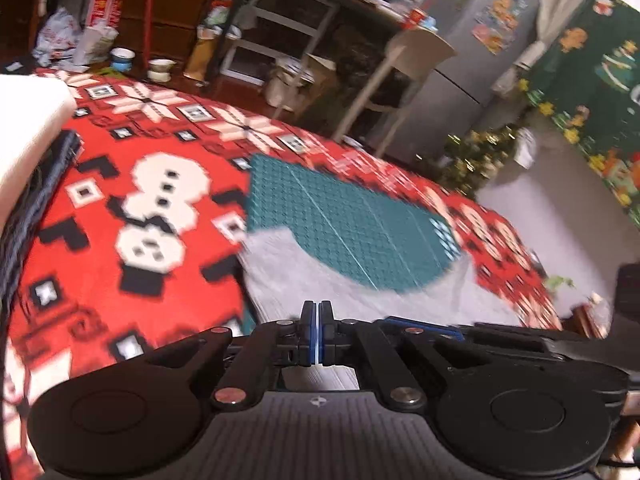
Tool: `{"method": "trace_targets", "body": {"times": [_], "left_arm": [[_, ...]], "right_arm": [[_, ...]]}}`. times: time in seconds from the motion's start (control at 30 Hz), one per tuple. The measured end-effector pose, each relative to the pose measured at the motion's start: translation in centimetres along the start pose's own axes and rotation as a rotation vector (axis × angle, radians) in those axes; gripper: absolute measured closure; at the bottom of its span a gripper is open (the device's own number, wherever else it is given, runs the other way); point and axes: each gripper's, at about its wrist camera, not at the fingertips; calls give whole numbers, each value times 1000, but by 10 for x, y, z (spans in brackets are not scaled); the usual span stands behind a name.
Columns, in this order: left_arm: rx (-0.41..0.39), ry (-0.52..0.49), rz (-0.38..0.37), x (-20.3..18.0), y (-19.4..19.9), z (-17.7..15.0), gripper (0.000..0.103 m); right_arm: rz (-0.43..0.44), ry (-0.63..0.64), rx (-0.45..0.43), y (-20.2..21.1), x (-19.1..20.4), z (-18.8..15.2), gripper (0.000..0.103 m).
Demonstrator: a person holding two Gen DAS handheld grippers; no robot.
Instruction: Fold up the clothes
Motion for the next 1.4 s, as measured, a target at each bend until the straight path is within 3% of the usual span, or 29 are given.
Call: {"method": "trace_targets", "body": {"times": [0.17,0.3,0.43,0.67,0.8,1.17,1.4], "left_arm": [[67,-28,14,-10,-12,-24,102],[67,-26,33,-14,-9,-32,102],[67,-82,29,-23,4,-45,102],[134,-156,54,-39,0,-77,102],[144,-183,28,-46,6,-86,102],[178,-226,58,-57,6,-100,102],[168,-262,49,-75,2,-100,102]], "right_arm": [[-38,17,42,-11,4,-20,92],[-59,26,44,-6,10,-26,91],[-69,98,32,14,20,-42,91],[-111,122,60,16,24,-73,91],[-100,126,61,28,24,-87,91],[-84,85,84,41,14,-120,92],[-113,75,0,71,6,-125,91]]}}
Point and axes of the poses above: each gripper's, at about its wrist camera, not at the fingertips, and y roughly against the way its jaws point, x to its left, z to its top, and after that the axes turned 13 degrees about x, right-handed
